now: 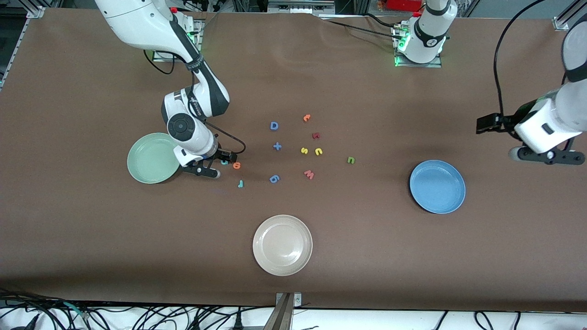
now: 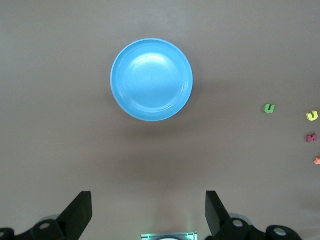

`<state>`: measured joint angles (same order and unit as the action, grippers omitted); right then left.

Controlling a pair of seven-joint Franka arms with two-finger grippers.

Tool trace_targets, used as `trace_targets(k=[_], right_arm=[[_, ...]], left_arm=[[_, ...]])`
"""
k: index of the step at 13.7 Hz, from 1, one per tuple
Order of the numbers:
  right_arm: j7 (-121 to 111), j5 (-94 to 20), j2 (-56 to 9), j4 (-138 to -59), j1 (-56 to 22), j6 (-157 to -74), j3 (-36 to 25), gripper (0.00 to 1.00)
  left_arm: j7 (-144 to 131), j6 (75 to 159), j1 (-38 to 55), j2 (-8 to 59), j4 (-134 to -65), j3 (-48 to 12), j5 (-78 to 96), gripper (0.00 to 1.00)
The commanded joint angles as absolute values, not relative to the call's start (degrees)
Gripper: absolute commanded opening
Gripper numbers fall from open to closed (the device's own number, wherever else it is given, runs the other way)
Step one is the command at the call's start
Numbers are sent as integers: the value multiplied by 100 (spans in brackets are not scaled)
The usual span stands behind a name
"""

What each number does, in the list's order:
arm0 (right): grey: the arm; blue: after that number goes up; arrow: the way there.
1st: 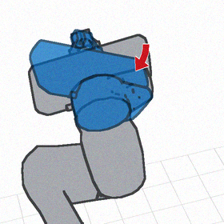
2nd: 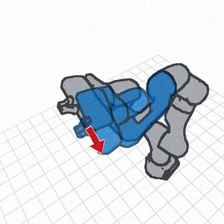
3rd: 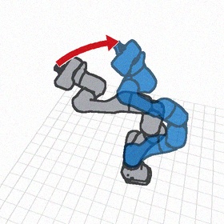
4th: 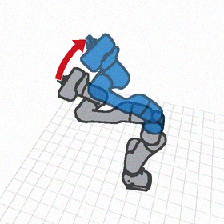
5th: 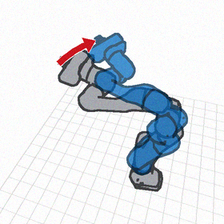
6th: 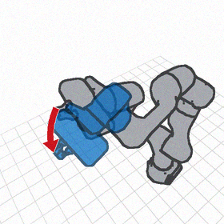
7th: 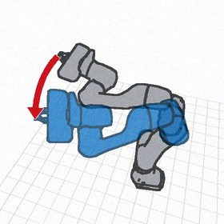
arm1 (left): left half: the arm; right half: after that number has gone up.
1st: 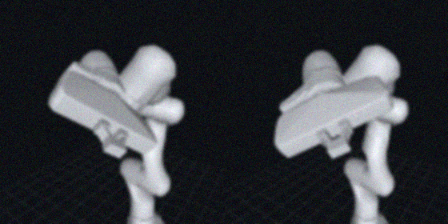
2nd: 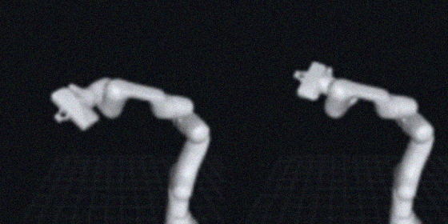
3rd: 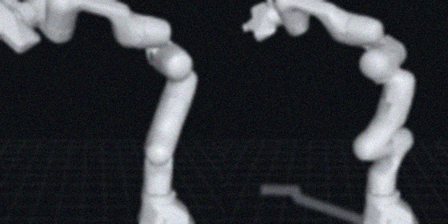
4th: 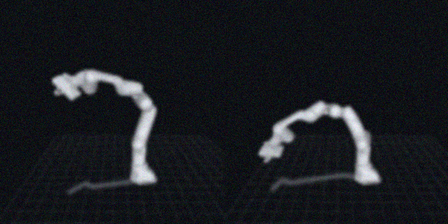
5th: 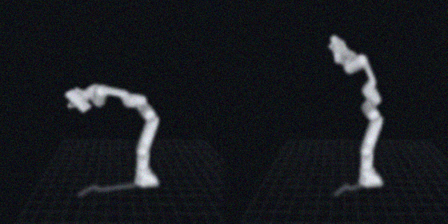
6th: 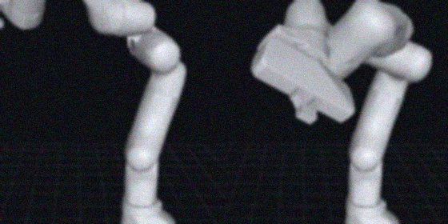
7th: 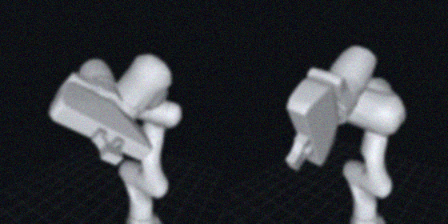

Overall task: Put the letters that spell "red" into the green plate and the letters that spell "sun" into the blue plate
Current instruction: 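Lower the right gripper onto the teal p while the left gripper reaches the green u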

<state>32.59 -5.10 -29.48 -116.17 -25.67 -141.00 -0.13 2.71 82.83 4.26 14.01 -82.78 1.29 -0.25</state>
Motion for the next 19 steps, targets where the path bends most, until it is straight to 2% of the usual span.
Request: trace_targets(k=[1,2,3,11,14,17,18,19], right_arm=[[3199,-598,-2918,-11707,-2575,-14203,9,76],[3199,-598,-2918,-11707,-2566,-14203,9,63],[3199,-598,-2918,-11707,-2566,-14203,9,60],[3094,-571,-2971,-11672,-2566,-14493,9,60],[3050,-571,-3067,-11672,-2566,-14563,9,60],[3067,-571,-3094,-11698,-2566,-14563,9,59],[3067,-571,-3094,-11690,-2566,-14572,9,44],[3076,-571,-3094,-11681,-2566,-14564,9,26]], left_arm=[[193,8323,773,1555,-8121,106,-9,100],[211,8419,782,1643,-8121,105,348,100],[211,8707,826,1739,-8191,105,717,100],[-1009,11764,2397,2565,-9464,26,844,100],[-1344,13170,2724,2751,-10254,35,817,100],[-1380,13964,2883,2883,-10818,35,782,100],[-1380,14114,2892,2883,-10976,35,765,100],[-1380,14385,2961,2874,-11169,35,721,100]])
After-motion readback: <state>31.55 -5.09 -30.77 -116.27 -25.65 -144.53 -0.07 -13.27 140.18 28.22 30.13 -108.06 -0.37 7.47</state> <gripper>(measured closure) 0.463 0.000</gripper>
